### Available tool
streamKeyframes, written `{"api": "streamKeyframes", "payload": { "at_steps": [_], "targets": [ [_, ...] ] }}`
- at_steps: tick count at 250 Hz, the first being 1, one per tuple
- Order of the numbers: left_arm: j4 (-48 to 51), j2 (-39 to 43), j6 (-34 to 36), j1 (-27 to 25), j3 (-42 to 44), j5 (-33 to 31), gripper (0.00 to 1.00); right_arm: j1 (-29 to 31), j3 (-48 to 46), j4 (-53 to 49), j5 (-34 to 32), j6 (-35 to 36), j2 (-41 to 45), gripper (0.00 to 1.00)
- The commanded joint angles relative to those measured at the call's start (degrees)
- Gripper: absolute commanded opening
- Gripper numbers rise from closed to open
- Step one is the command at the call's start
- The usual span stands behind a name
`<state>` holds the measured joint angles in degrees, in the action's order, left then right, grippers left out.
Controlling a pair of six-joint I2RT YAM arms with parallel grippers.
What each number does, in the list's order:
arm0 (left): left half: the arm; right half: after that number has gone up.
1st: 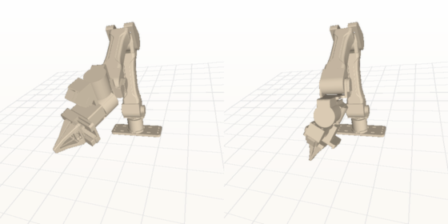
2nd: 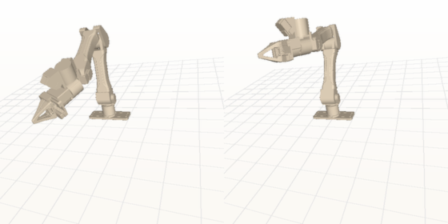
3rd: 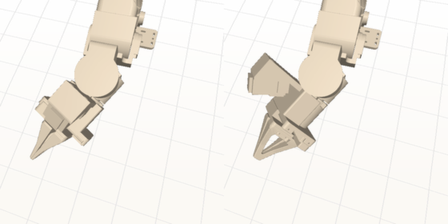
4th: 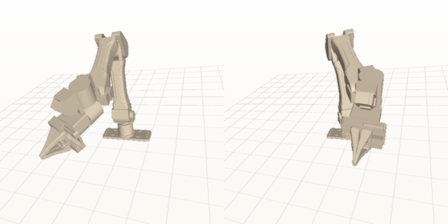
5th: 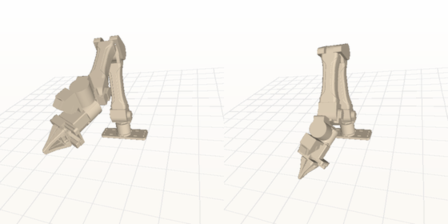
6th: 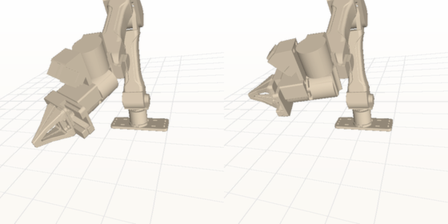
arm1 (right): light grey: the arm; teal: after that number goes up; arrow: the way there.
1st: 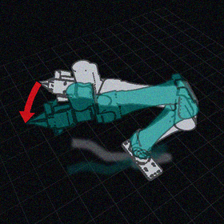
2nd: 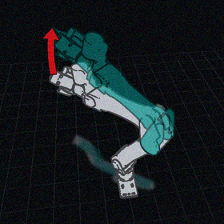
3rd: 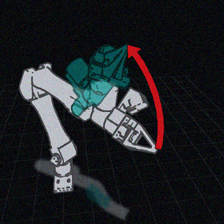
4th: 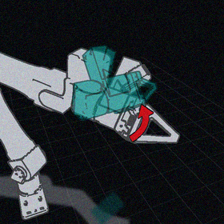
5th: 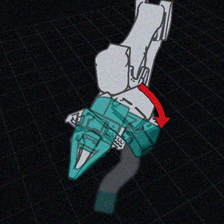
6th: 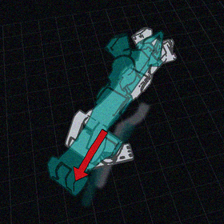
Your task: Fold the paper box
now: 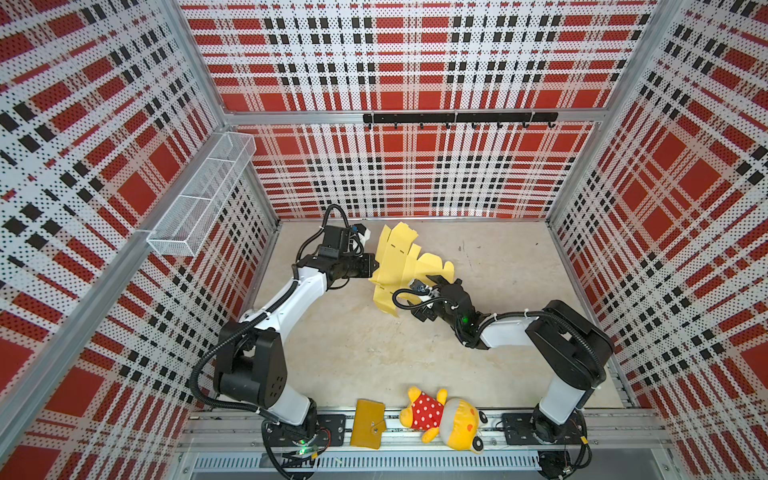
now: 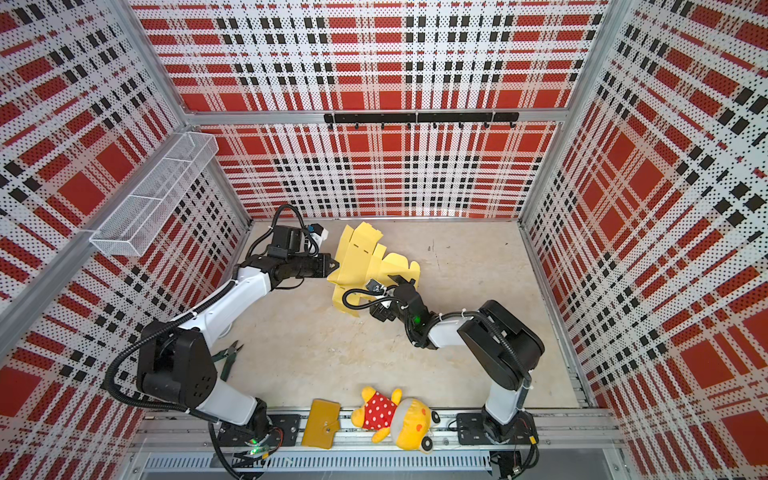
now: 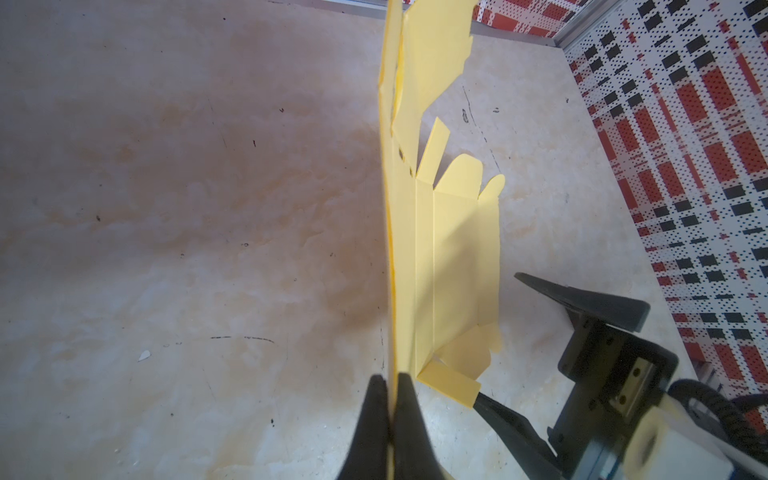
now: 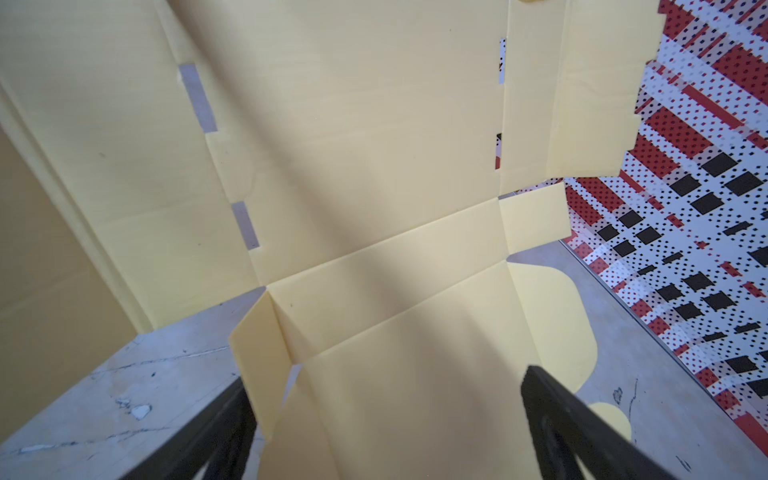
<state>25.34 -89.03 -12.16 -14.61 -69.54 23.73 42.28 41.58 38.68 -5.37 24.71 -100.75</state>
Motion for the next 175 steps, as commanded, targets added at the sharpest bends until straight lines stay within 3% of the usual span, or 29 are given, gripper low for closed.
{"api": "streamKeyframes", "payload": {
  "at_steps": [1, 127, 175],
  "targets": [
    [-0.33, 1.01, -0.22, -0.24, -0.07, 0.40, 0.00, -0.64, 2.16, 1.14, -0.06, 0.87, -0.04, 1.00],
    [-0.72, 0.86, -0.61, -0.59, 0.02, 0.93, 0.00, -2.09, 9.79, -0.93, -1.98, 0.08, -7.41, 1.00],
    [-0.82, 0.71, -0.60, -0.57, 0.19, 0.88, 0.00, -2.23, 9.29, -0.88, -1.95, -0.45, -5.83, 1.00]
  ]
}}
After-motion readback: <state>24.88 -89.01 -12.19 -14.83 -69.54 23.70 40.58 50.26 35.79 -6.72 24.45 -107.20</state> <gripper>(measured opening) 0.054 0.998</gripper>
